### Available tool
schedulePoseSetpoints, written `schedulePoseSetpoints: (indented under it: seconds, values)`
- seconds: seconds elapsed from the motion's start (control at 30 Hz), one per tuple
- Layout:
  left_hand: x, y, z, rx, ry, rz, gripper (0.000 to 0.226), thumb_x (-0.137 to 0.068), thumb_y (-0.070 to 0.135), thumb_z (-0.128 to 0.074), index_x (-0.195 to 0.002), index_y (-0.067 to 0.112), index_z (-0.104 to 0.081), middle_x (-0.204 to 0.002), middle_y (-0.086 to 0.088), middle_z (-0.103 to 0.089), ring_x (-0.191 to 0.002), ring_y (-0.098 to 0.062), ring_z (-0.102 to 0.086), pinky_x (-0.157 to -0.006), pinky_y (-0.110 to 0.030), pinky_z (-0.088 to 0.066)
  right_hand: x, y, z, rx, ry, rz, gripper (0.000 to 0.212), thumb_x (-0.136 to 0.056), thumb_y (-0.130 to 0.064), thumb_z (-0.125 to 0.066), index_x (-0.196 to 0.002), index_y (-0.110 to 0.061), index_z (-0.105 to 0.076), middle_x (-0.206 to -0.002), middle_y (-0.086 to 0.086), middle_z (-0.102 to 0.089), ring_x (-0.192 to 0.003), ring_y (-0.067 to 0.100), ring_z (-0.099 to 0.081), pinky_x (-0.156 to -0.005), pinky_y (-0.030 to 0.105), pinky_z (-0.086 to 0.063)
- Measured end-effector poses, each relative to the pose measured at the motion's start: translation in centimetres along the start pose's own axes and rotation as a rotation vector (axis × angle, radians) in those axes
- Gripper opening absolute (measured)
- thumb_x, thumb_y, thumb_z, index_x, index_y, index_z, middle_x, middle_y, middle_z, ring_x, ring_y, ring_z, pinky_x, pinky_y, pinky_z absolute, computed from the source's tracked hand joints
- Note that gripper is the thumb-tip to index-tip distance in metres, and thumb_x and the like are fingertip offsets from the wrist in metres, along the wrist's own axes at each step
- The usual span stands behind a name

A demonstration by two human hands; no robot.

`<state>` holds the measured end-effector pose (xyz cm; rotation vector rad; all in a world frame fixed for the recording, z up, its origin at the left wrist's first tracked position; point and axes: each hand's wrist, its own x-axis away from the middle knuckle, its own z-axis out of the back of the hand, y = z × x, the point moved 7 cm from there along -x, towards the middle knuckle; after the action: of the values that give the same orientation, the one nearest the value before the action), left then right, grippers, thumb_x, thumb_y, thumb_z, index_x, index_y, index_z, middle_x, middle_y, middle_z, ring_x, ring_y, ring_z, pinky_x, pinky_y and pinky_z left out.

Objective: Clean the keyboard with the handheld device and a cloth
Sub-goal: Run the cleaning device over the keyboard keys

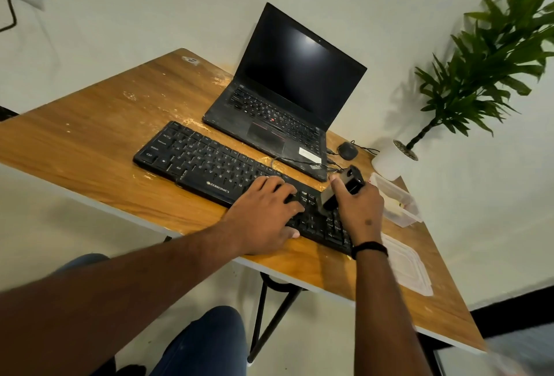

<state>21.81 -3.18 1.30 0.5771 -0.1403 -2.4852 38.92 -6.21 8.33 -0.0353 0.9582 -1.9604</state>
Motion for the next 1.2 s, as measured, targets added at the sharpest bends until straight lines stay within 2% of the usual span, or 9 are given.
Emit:
schedulePoseSetpoints:
  seconds: [0.07,0.23,0.37,0.5,0.63,0.8,0.93,1.1,1.2]
  values:
    - [0.0,0.0,0.0,-0.001,0.007,0.000,0.059,-0.098,0.063,-0.042,-0.149,0.034,-0.043,-0.157,-0.001,-0.035,-0.147,-0.024,-0.020,-0.123,-0.048,-0.014,0.3,0.1,-0.4,-0.002,0.049,0.019,0.022,-0.090,-0.044,-0.066,-0.078,-0.025,-0.064,-0.073,-0.010,-0.065,-0.073,0.010,-0.064,-0.063,0.028,-0.049]
    - [0.0,0.0,-0.1,0.003,-0.006,0.009,0.059,-0.097,0.063,-0.042,-0.148,0.035,-0.043,-0.157,-0.001,-0.035,-0.147,-0.024,-0.020,-0.123,-0.049,-0.013,-0.2,0.2,-1.4,-0.021,-0.110,-0.036,0.022,-0.089,-0.039,-0.067,-0.075,-0.022,-0.063,-0.075,-0.002,-0.068,-0.075,0.019,-0.068,-0.064,0.034,-0.055]
    - [0.1,0.0,0.0,-0.009,0.003,0.002,0.058,-0.098,0.063,-0.042,-0.148,0.035,-0.043,-0.157,-0.001,-0.035,-0.147,-0.025,-0.021,-0.123,-0.049,-0.015,0.1,-0.1,-1.5,-0.011,-0.016,0.010,0.020,-0.088,-0.048,-0.066,-0.078,-0.032,-0.064,-0.076,-0.008,-0.069,-0.075,0.015,-0.068,-0.066,0.039,-0.059]
    - [0.0,0.0,0.0,-0.002,-0.002,0.009,0.058,-0.097,0.063,-0.043,-0.148,0.034,-0.044,-0.157,-0.002,-0.034,-0.147,-0.025,-0.021,-0.123,-0.049,-0.015,0.0,0.2,-2.1,-0.048,-0.154,-0.050,0.024,-0.087,-0.040,-0.068,-0.075,-0.020,-0.064,-0.075,0.001,-0.069,-0.071,0.018,-0.065,-0.057,0.029,-0.047]
    - [0.0,0.0,0.0,-0.002,0.006,0.005,0.058,-0.097,0.063,-0.043,-0.148,0.035,-0.044,-0.156,-0.002,-0.036,-0.146,-0.025,-0.022,-0.123,-0.049,-0.015,0.5,-0.9,-1.8,0.001,-0.001,0.055,0.028,-0.090,-0.044,-0.065,-0.079,-0.019,-0.069,-0.072,-0.003,-0.068,-0.069,0.011,-0.064,-0.060,0.027,-0.049]
    - [0.1,0.0,0.1,-0.009,0.010,0.009,0.058,-0.097,0.063,-0.043,-0.146,0.032,-0.047,-0.155,-0.003,-0.037,-0.146,-0.025,-0.023,-0.123,-0.049,-0.015,0.3,-0.7,-2.7,-0.077,-0.154,0.004,0.027,-0.088,-0.038,-0.067,-0.072,-0.017,-0.065,-0.067,0.000,-0.067,-0.064,0.017,-0.064,-0.055,0.027,-0.047]
    - [0.1,0.0,0.2,-0.004,0.016,0.006,0.058,-0.097,0.062,-0.044,-0.147,0.034,-0.046,-0.155,-0.002,-0.037,-0.145,-0.025,-0.023,-0.123,-0.049,-0.016,0.7,-1.2,-2.6,-0.033,-0.029,0.069,0.028,-0.091,-0.044,-0.065,-0.075,-0.021,-0.066,-0.069,-0.004,-0.068,-0.066,0.010,-0.065,-0.058,0.025,-0.051]
    - [0.2,0.1,0.2,0.008,0.024,0.001,0.056,-0.097,0.062,-0.045,-0.145,0.033,-0.048,-0.152,-0.002,-0.039,-0.143,-0.024,-0.025,-0.123,-0.048,-0.016,0.4,-1.4,-2.9,-0.075,-0.181,0.032,0.029,-0.090,-0.039,-0.067,-0.077,-0.013,-0.067,-0.072,0.001,-0.068,-0.066,0.014,-0.064,-0.054,0.023,-0.047]
    - [0.2,0.0,0.3,0.004,0.028,0.005,0.057,-0.096,0.062,-0.045,-0.146,0.034,-0.047,-0.151,-0.002,-0.040,-0.142,-0.024,-0.026,-0.122,-0.048,-0.017,0.3,-2.4,-2.8,0.004,-0.106,0.109,0.026,-0.091,-0.041,-0.066,-0.075,-0.021,-0.066,-0.069,-0.007,-0.065,-0.066,0.005,-0.061,-0.055,0.018,-0.040]
